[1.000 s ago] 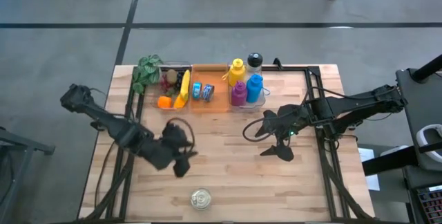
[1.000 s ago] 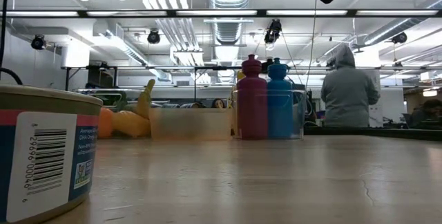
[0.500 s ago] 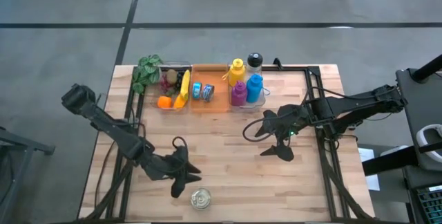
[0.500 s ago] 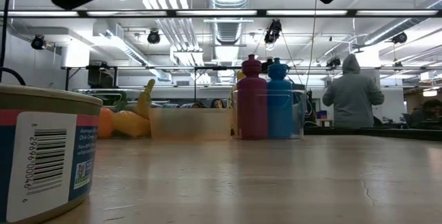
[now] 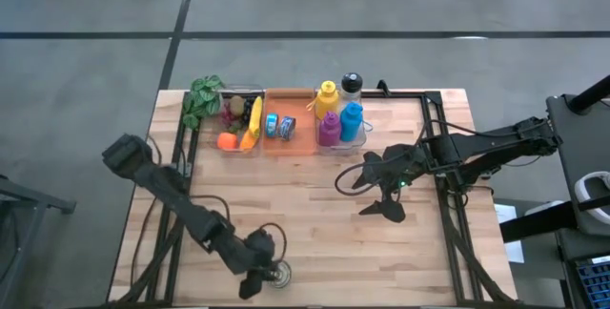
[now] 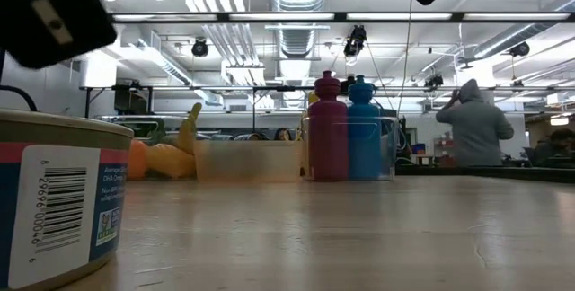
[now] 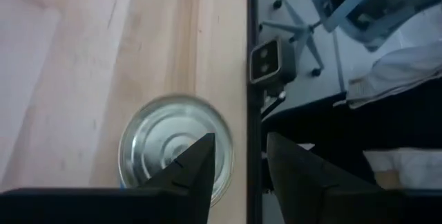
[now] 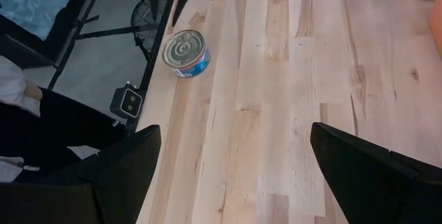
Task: Pick & Place Food Item
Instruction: Put the blue and pink tuna can into the orange bin
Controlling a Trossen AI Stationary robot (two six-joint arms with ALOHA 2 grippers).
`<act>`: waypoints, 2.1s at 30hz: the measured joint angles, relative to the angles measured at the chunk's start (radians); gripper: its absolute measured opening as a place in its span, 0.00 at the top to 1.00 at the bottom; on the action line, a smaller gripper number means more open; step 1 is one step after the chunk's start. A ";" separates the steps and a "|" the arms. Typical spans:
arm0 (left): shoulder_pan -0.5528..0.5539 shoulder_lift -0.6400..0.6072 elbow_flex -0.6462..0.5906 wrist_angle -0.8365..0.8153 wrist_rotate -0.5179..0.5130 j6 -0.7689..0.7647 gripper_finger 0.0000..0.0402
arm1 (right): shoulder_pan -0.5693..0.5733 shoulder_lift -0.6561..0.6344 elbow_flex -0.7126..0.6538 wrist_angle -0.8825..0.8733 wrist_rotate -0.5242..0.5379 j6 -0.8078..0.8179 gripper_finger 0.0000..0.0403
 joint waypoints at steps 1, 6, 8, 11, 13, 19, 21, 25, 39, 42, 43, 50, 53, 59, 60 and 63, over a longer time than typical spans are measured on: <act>-0.005 0.015 0.003 0.000 0.001 0.000 0.67 | 0.000 0.000 0.000 0.000 0.000 0.000 0.08; -0.008 0.095 0.026 -0.006 0.004 0.000 0.68 | 0.000 0.000 0.000 0.000 0.000 0.003 0.08; -0.007 0.118 0.032 -0.003 0.002 0.000 0.68 | 0.000 0.000 0.000 0.001 0.000 0.003 0.08; -0.005 0.149 0.029 -0.008 0.002 0.000 0.67 | 0.000 0.000 0.000 0.001 0.000 0.003 0.08; -0.005 0.158 0.030 -0.026 0.001 0.000 0.67 | 0.000 0.000 0.000 0.002 0.000 0.003 0.08; -0.005 0.159 0.033 -0.082 -0.048 0.005 0.67 | 0.000 0.000 0.000 0.005 0.000 0.003 0.08; -0.003 0.158 0.032 -0.098 -0.071 0.006 0.68 | 0.000 0.000 0.000 0.005 0.000 0.003 0.08; 0.011 0.158 0.033 -0.134 -0.105 0.026 0.68 | 0.000 0.000 0.000 0.006 0.000 0.003 0.08; 0.161 0.160 0.030 -0.173 -0.177 0.218 0.68 | 0.000 0.000 0.000 0.008 0.000 0.003 0.08; 0.193 0.161 0.030 -0.173 -0.184 0.252 0.68 | 0.000 0.000 0.000 0.008 0.000 0.003 0.08; 0.201 0.161 0.031 -0.173 -0.186 0.264 0.68 | 0.000 0.000 0.000 0.008 0.000 0.003 0.08; 0.220 0.162 0.030 -0.136 -0.190 0.289 0.69 | 0.000 0.000 0.000 0.008 0.000 0.003 0.08; 0.220 0.157 0.036 -0.139 -0.187 0.289 0.68 | 0.000 0.000 0.000 0.008 0.000 0.003 0.08; 0.220 0.115 0.047 -0.138 -0.190 0.313 0.68 | 0.000 0.000 0.000 0.010 0.000 0.003 0.08; 0.220 0.106 0.047 -0.136 -0.193 0.313 0.68 | 0.000 0.000 0.000 0.011 0.000 0.003 0.08; 0.220 0.084 0.047 -0.144 -0.203 0.312 0.68 | 0.000 0.000 0.000 0.015 0.000 0.003 0.08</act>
